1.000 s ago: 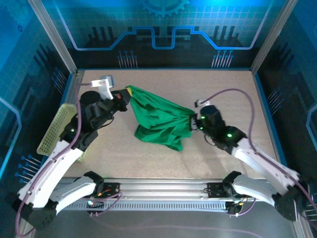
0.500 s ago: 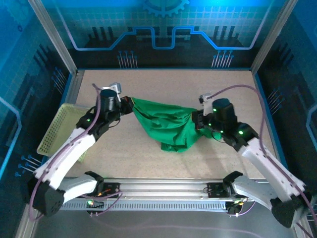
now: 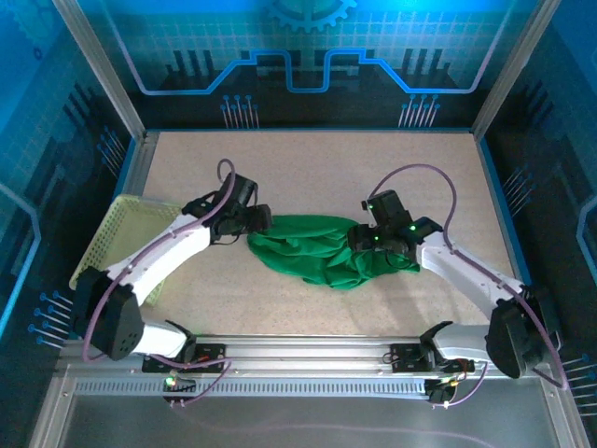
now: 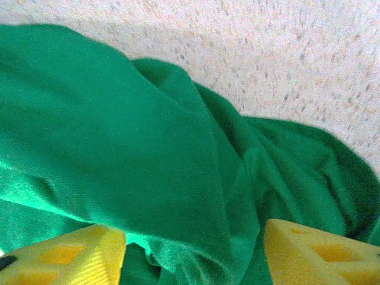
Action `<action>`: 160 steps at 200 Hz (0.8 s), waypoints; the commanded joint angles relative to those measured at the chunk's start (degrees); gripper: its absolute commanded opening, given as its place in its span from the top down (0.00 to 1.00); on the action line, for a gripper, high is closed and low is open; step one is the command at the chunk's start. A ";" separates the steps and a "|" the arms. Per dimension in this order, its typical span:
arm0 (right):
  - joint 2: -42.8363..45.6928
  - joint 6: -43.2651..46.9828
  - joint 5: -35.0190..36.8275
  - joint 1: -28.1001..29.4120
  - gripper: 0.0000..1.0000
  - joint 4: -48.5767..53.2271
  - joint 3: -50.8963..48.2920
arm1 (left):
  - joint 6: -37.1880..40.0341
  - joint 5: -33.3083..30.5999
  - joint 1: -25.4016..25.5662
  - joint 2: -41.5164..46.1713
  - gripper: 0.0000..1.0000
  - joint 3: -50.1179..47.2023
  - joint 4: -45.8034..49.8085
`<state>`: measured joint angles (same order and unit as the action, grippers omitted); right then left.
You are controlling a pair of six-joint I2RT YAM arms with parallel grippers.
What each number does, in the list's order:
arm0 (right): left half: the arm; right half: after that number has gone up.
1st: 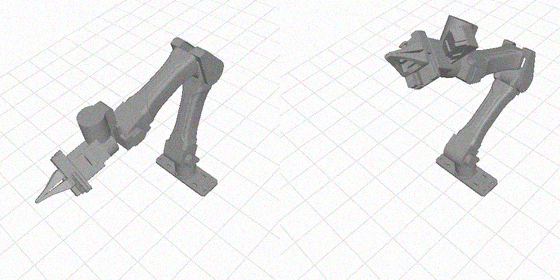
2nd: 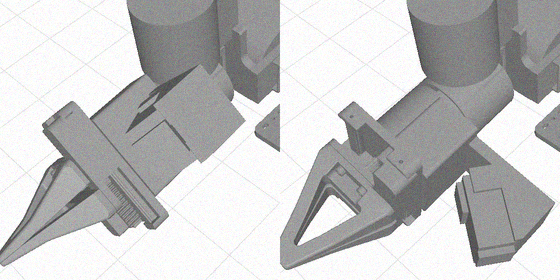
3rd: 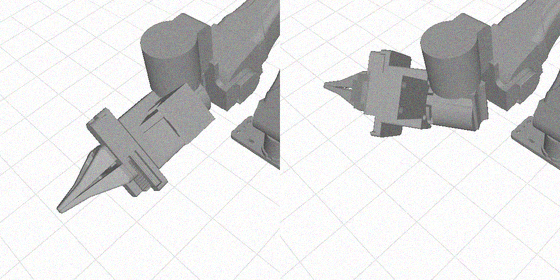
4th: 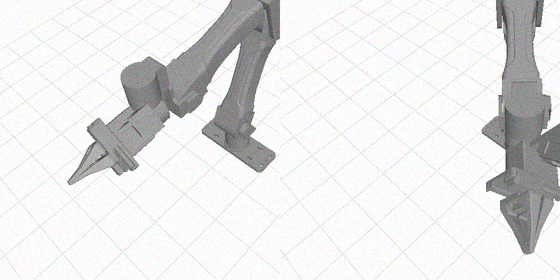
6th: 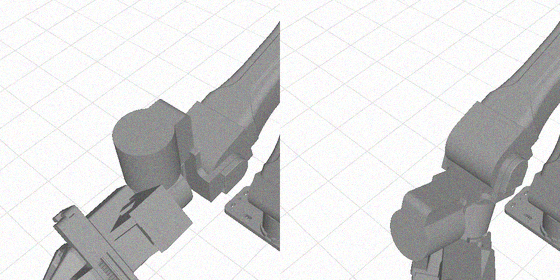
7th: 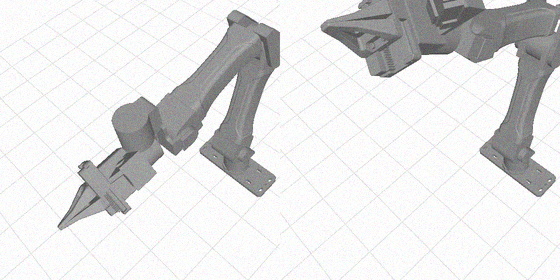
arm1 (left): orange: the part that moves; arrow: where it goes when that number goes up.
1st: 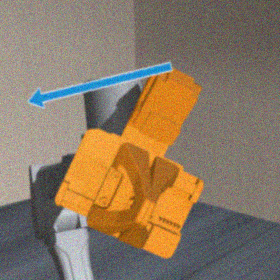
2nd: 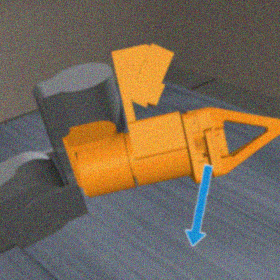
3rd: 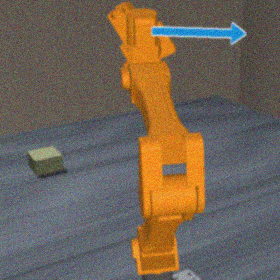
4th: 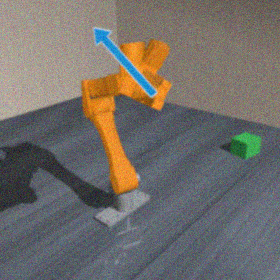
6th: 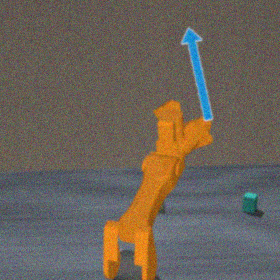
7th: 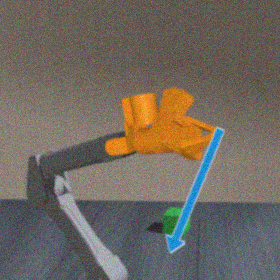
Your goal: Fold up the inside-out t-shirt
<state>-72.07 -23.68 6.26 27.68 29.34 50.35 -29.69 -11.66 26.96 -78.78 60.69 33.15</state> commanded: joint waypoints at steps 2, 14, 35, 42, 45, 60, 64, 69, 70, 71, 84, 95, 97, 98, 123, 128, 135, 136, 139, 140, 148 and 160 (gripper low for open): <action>2.75 4.02 1.85 1.13 0.31 1.71 3.50 | -0.34 -3.86 6.47 5.80 0.21 -1.02 1.05; 1.66 5.60 3.76 2.21 0.28 2.77 4.90 | -1.49 -2.08 10.08 6.49 0.18 -2.69 -1.81; -1.34 8.63 5.21 4.04 0.25 2.80 6.90 | -3.60 0.57 13.10 4.25 0.15 -4.88 -6.25; -2.63 9.52 4.96 4.52 0.25 2.46 7.64 | -4.15 1.13 13.19 2.90 0.15 -5.21 -7.13; -3.14 9.92 4.47 4.82 0.24 2.28 8.03 | -4.29 1.13 13.23 2.33 0.15 -5.29 -7.45; -6.19 11.66 3.01 6.20 0.24 1.89 9.98 | -4.45 1.52 13.23 -0.08 0.15 -5.63 -9.31; -7.06 12.00 2.90 6.64 0.24 1.86 10.55 | -4.51 1.67 13.26 -0.64 0.15 -5.75 -9.95; -8.05 12.40 2.73 7.20 0.24 1.77 11.23 | -4.50 2.02 13.14 -1.23 0.16 -5.84 -10.61; -8.24 12.51 2.71 7.25 0.24 1.77 11.33 | -4.50 2.10 13.17 -1.35 0.16 -5.84 -10.81; -8.51 12.56 2.66 7.36 0.24 1.77 11.43 | -4.50 2.22 13.23 -1.45 0.16 -5.84 -10.90; -11.05 13.23 2.63 8.56 0.24 1.58 12.91 | -4.23 3.75 13.21 -2.56 0.16 -6.31 -13.15; -13.03 13.57 2.50 8.88 0.24 1.31 13.82 | -4.33 4.09 13.12 -3.70 0.16 -6.37 -14.33; -13.36 13.57 2.50 8.90 0.24 1.19 13.95 | -4.26 4.08 13.12 -3.98 0.16 -6.37 -14.51; -13.54 13.62 2.51 8.94 0.25 1.13 14.01 | -4.25 4.13 13.12 -4.08 0.16 -6.33 -14.60; -17.19 13.57 2.95 8.95 0.28 0.13 15.33 | -4.27 4.76 12.95 -7.81 0.21 -5.35 -15.73; -17.81 13.57 3.00 8.92 0.29 0.05 15.54 | -4.31 4.97 12.90 -8.58 0.22 -5.24 -16.06; -18.62 13.68 3.10 8.96 0.31 -0.07 15.82 | -4.64 5.05 12.86 -9.57 0.23 -4.84 -16.20; -18.71 13.72 3.08 8.97 0.31 -0.12 15.87 | -4.70 5.02 12.86 -9.65 0.24 -4.81 -16.19; -18.98 13.74 3.16 8.91 0.32 -0.20 15.92 | -4.80 5.00 12.85 -10.16 0.24 -4.71 -16.33; -19.02 13.74 3.15 8.94 0.32 -0.23 15.96 | -4.82 5.03 12.85 -10.34 0.25 -4.66 -16.39; -19.57 13.89 3.33 8.97 0.33 -0.57 16.09 | -5.00 5.29 12.82 -11.43 0.28 -4.38 -16.70; -20.43 14.08 3.79 8.95 0.36 -0.95 16.31 | -5.48 5.24 12.77 -12.71 0.33 -4.08 -17.29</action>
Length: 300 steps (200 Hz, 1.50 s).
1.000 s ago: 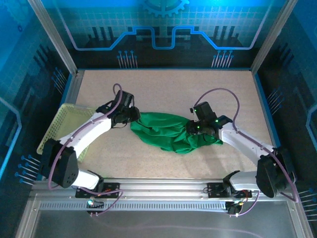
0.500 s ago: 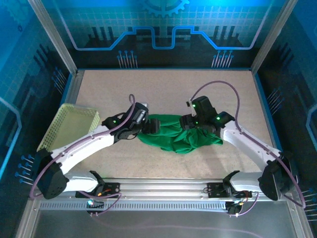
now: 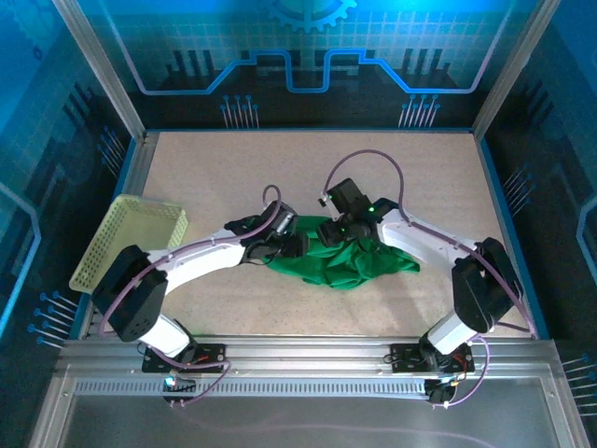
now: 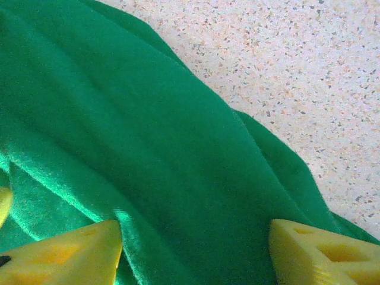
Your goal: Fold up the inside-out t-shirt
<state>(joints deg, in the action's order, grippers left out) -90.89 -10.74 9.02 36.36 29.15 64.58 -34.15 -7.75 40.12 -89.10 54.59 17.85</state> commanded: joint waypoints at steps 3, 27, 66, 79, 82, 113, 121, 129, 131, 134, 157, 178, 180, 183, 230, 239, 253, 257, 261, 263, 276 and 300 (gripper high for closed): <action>-1.79 1.16 1.30 0.29 0.37 -0.76 2.24 | -1.07 1.33 -0.38 -2.64 0.34 2.01 -2.11; -3.08 1.49 2.85 0.15 0.49 -0.49 3.10 | -1.52 1.25 -0.80 -3.86 0.46 1.63 -3.66; -3.31 -0.27 4.27 -1.39 0.95 -0.41 3.85 | 0.77 4.35 -1.20 -3.76 0.89 1.06 -4.89; -1.98 -1.65 3.41 -2.50 1.00 -0.19 3.85 | 1.26 4.36 -1.25 -1.68 1.00 -1.05 -6.06; -1.54 -1.99 3.01 -2.78 1.00 -0.22 3.81 | 1.36 4.41 -1.20 -1.10 1.00 -1.65 -6.37; 5.14 -5.55 -3.08 -6.21 1.00 -1.27 1.81 | 2.66 4.62 -1.16 8.09 1.00 -10.15 -10.74; 6.73 -6.77 -4.48 -7.35 1.00 -1.38 1.19 | 2.73 4.97 -0.96 12.50 1.00 -13.66 -12.93; 8.34 -8.34 -5.60 -8.64 1.00 -1.19 0.76 | 2.70 5.49 -0.77 17.16 1.00 -17.26 -14.74; 8.78 -8.77 -5.83 -8.97 1.00 -1.11 0.67 | 2.69 5.58 -0.75 18.36 1.00 -18.12 -15.07; 9.21 -9.31 -6.35 -9.53 1.00 -0.89 0.52 | 2.69 5.85 -0.70 20.15 1.00 -19.20 -15.53; 10.89 -13.22 -12.33 -13.79 1.00 -0.14 -1.03 | 0.73 7.32 -0.89 30.35 1.00 -25.52 -13.18; 9.01 -15.09 -14.84 -14.83 1.00 -0.65 -2.77 | 0.17 13.92 -0.79 32.53 1.00 -28.98 -12.66; 8.63 -15.16 -14.76 -14.83 1.00 -0.71 -2.96 | 0.08 14.61 -0.80 32.37 1.00 -29.29 -12.79; 8.14 -15.30 -14.52 -14.83 1.00 -0.75 -3.23 | 0.06 15.66 -0.66 32.07 1.00 -29.60 -13.02; 6.94 -16.38 -4.91 -14.16 0.78 0.46 -8.06 | 1.48 14.45 5.48 28.13 0.67 -28.89 -6.93; 8.04 -15.38 -1.73 -13.34 0.62 2.02 -8.00 | 1.99 11.27 6.10 29.09 0.57 -27.75 -4.06; 10.01 -14.00 3.43 -11.29 0.48 5.14 -7.07 | 2.75 6.23 6.03 31.18 0.43 -25.66 -0.67; 10.64 -13.64 4.76 -10.46 0.45 6.04 -6.75 | 2.95 4.76 6.12 31.82 0.37 -25.06 0.07; 11.34 -13.41 6.01 -9.83 0.44 6.84 -6.32 | 3.24 3.84 6.04 32.35 0.32 -24.42 0.68; 11.66 -13.34 6.43 -9.56 0.43 7.36 -6.09 | 3.40 3.06 6.11 32.48 0.30 -24.08 0.82; 13.80 -13.20 8.15 -7.38 0.42 9.95 -4.93 | 4.56 0.87 6.11 32.85 0.26 -21.87 1.15; 16.75 -15.76 7.94 -2.83 0.40 11.80 -4.79 | 5.37 0.59 6.19 27.57 0.23 -17.41 -0.33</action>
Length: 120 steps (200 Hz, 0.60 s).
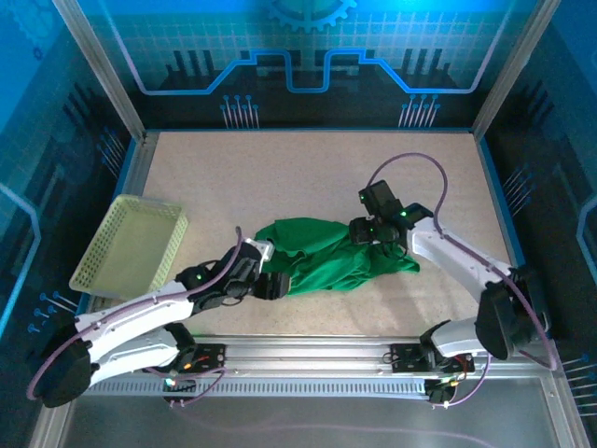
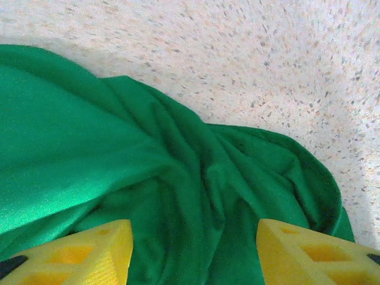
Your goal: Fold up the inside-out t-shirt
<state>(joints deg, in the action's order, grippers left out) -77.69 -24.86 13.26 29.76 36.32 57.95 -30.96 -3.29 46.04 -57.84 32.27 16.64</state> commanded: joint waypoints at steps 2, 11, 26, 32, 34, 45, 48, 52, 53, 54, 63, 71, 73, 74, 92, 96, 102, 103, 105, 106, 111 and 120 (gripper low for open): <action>3.67 -1.98 3.57 4.16 0.40 4.64 1.77 | 2.21 -3.88 0.28 -4.45 0.22 5.26 0.63; 3.71 -3.83 2.89 6.00 0.40 4.44 1.40 | 2.22 -3.96 0.54 -7.49 0.23 7.10 -0.48; 3.14 -7.00 0.05 8.14 0.42 2.56 0.26 | 1.26 -4.30 0.75 -11.92 0.23 9.65 -2.41; 2.90 -8.03 -1.56 8.69 0.43 0.93 -0.54 | 0.86 -4.85 0.72 -13.77 0.23 10.76 -2.81; 2.76 -8.43 -1.98 8.79 0.43 0.42 -0.89 | 0.78 -5.12 0.67 -14.37 0.23 11.16 -2.95; 1.53 -10.23 -3.75 9.24 0.46 -2.08 -2.14 | -0.12 -6.67 0.04 -17.76 0.23 13.76 -2.03; 1.12 -10.71 -4.08 9.21 0.47 -2.53 -2.39 | -0.50 -6.72 -0.32 -18.77 0.23 14.31 -1.78; 0.55 -11.17 -4.48 9.34 0.47 -3.07 -2.61 | -0.94 -6.27 -0.91 -19.93 0.24 15.04 -1.71; 0.41 -11.26 -4.56 9.35 0.48 -3.26 -2.64 | -1.03 -6.10 -1.06 -20.20 0.24 15.16 -1.84; 0.29 -11.35 -4.65 9.31 0.48 -3.40 -2.70 | -1.12 -5.93 -1.23 -20.46 0.24 15.26 -1.95; -0.98 -11.61 -5.51 9.44 0.49 -4.81 -2.96 | -2.12 -3.88 -2.30 -22.17 0.26 15.54 -3.88; -1.89 -11.85 -6.18 9.50 0.49 -5.90 -3.02 | -2.61 -1.92 -2.83 -23.32 0.27 15.24 -6.25; -2.04 -11.94 -6.26 9.50 0.49 -6.14 -3.02 | -2.72 -1.48 -2.92 -23.66 0.27 15.20 -6.82; -2.16 -11.99 -6.33 9.51 0.50 -6.20 -2.98 | -2.71 -1.34 -2.99 -23.87 0.27 15.24 -7.07; -4.02 -12.06 -7.82 9.60 0.51 -8.21 -2.53 | -3.38 0.05 -3.41 -26.81 0.35 15.88 -8.78; -4.55 -11.98 -7.91 9.59 0.52 -8.34 -2.27 | -3.40 0.57 -3.49 -27.35 0.36 15.85 -9.36; -5.39 -12.01 -7.92 9.69 0.52 -8.37 -1.84 | -3.60 1.23 -3.55 -28.17 0.38 15.84 -10.18; -5.60 -12.03 -7.95 9.70 0.52 -8.37 -1.77 | -3.63 1.34 -3.57 -28.27 0.38 15.78 -10.29; -5.84 -12.05 -7.95 9.72 0.52 -8.45 -1.79 | -3.77 1.50 -3.59 -28.55 0.39 15.78 -10.42; -5.96 -12.05 -7.92 9.67 0.52 -8.54 -1.70 | -3.85 1.65 -3.63 -28.68 0.40 15.79 -10.54; -6.55 -12.09 -8.33 9.64 0.52 -9.06 -1.74 | -4.18 2.13 -3.63 -29.12 0.41 15.60 -11.11; -7.80 -12.43 -10.55 9.66 0.51 -11.11 -2.11 | -4.67 2.79 -3.74 -29.74 0.42 15.10 -12.33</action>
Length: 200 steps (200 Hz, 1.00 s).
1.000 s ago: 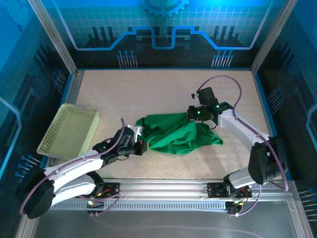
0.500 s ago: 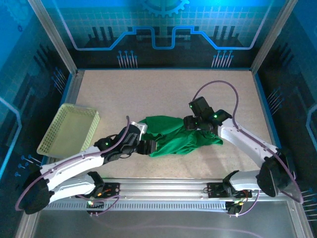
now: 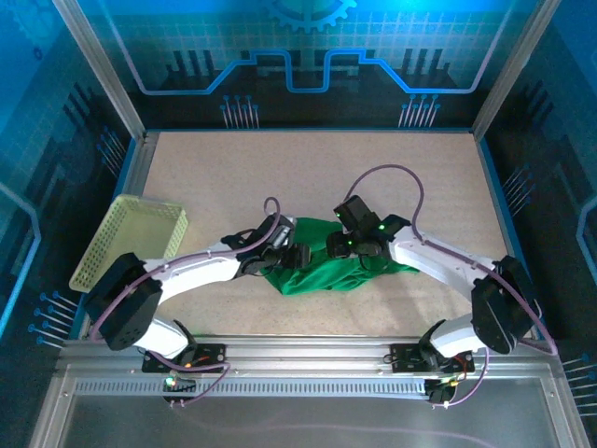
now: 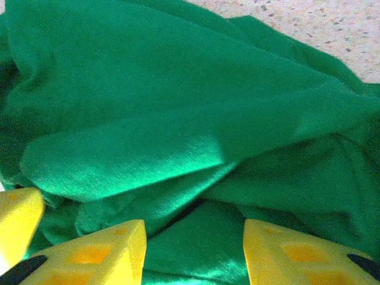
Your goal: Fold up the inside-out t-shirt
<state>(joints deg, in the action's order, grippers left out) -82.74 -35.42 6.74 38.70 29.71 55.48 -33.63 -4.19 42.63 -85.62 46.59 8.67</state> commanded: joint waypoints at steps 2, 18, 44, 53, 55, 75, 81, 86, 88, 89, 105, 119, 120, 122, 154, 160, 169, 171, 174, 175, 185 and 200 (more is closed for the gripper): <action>-3.15 -1.92 -4.79 0.78 0.51 -4.98 0.27 | -2.24 3.78 -0.28 -2.06 0.43 0.67 -4.53; -6.96 -2.66 -8.66 0.84 0.53 -6.45 1.17 | -3.33 4.71 -0.62 -3.05 0.54 0.07 -5.98; -9.69 -3.90 -7.77 1.33 0.56 -7.18 1.61 | -3.91 5.68 -0.75 -3.39 0.63 -0.69 -7.24; -9.94 -3.95 -7.05 1.45 0.58 -7.32 1.73 | -3.99 5.69 -0.75 -3.04 0.65 -1.08 -7.26; -9.97 -3.96 -6.78 1.51 0.58 -7.29 1.75 | -3.95 5.64 -0.78 -2.88 0.66 -1.20 -7.30; -9.82 -2.98 -5.28 1.58 0.71 -6.87 2.24 | -3.86 5.72 -0.76 -1.93 0.73 -2.35 -7.74; -9.53 -2.50 -5.15 1.62 0.78 -6.71 2.43 | -3.83 5.56 -0.75 -1.77 0.76 -2.61 -7.65; -9.27 -2.24 -4.94 1.64 0.85 -6.42 2.56 | -3.81 5.35 -0.76 -1.62 0.79 -2.78 -7.61; -9.04 -2.10 -4.80 1.64 0.87 -6.25 2.60 | -3.77 5.27 -0.76 -1.51 0.80 -2.90 -7.48; -8.90 -2.06 -4.72 1.60 0.88 -6.12 2.65 | -3.75 5.21 -0.78 -1.45 0.81 -2.99 -7.46; -6.41 -1.04 -3.16 1.82 1.00 -5.39 2.40 | -3.90 4.20 -0.87 -0.76 0.88 -3.85 -7.08; -3.17 -0.21 -1.65 1.82 1.00 -4.70 1.77 | -3.91 3.67 -1.05 0.04 0.92 -4.91 -7.46; -3.17 -0.21 -1.65 1.82 1.00 -4.70 1.77 | -3.90 3.66 -1.10 0.12 0.93 -4.96 -7.49; -2.41 0.01 -1.31 1.82 1.00 -4.57 1.64 | -3.95 3.73 -1.09 0.22 0.93 -5.18 -7.56; 4.47 1.06 -0.52 1.17 1.00 -3.39 -0.04 | -3.56 3.18 -2.39 2.46 1.00 -7.31 -8.63; 5.55 1.05 -0.80 0.94 1.00 -3.31 -0.32 | -3.58 3.21 -2.63 2.88 1.00 -7.63 -8.92; 7.09 1.05 -1.40 0.61 1.00 -3.08 -0.53 | -3.53 3.16 -2.97 3.40 1.00 -7.98 -8.98; 7.40 1.05 -1.43 0.57 1.00 -2.95 -0.57 | -3.44 3.14 -3.01 3.54 1.00 -8.09 -9.01; 7.82 1.05 -1.46 0.51 1.00 -2.74 -0.55 | -3.38 3.13 -3.14 3.77 1.00 -8.15 -8.95; 8.01 1.05 -1.51 0.46 1.00 -2.65 -0.55 | -3.38 3.13 -3.20 3.83 1.00 -8.16 -8.94; 9.45 1.22 -1.51 0.20 1.00 -1.87 -0.45 | -3.38 2.73 -3.61 4.51 1.00 -8.46 -8.78; 11.63 1.32 -3.38 -0.73 1.00 -0.32 0.16 | -3.38 2.20 -4.46 5.77 1.00 -8.87 -8.28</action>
<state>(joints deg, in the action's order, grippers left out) -74.43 -34.92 4.40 39.40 26.06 56.03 -37.43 -0.34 39.51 -82.63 38.98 0.75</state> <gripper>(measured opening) 0.065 0.052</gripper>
